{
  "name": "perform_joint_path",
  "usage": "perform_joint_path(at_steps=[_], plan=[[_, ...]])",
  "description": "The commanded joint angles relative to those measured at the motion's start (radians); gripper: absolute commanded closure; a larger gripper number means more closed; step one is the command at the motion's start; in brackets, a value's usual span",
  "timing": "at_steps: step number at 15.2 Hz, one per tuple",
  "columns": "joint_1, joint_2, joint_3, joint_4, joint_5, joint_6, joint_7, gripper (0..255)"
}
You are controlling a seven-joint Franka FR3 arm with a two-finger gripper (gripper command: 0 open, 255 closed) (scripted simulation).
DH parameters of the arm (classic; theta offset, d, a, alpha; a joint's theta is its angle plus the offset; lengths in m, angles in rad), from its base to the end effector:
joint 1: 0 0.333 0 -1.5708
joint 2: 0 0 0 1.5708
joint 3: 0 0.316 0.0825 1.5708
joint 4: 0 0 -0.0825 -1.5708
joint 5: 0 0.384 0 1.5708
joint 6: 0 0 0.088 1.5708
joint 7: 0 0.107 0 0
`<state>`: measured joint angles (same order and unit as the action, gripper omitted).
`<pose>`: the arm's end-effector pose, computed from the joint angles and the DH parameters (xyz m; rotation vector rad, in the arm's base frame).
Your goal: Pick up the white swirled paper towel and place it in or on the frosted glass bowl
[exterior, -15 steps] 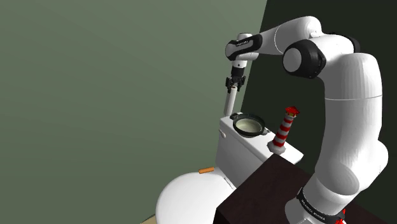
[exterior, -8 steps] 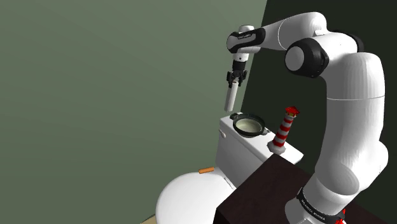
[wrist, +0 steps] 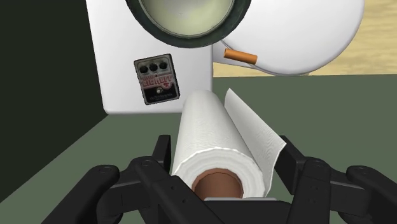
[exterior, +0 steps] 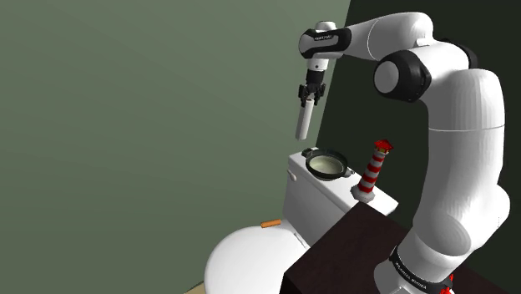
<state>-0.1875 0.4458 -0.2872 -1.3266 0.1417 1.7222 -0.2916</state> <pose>0.6301 -0.2675 0.4844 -3.1006 0.2831 0.0375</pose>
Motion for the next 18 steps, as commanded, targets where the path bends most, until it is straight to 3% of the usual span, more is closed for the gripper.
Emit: perform_joint_path(at_steps=[1,7,12,18], plan=[[-0.001,-0.007,-0.001,0.019,-0.002,-0.027,0.001,255],[-0.01,0.004,-0.002,0.11,0.0,-0.106,0.004,255],[0.019,-0.212,-0.021,-0.126,-0.054,-0.08,-0.004,255],[0.03,-0.437,-0.03,-0.319,-0.122,-0.102,-0.003,255]])
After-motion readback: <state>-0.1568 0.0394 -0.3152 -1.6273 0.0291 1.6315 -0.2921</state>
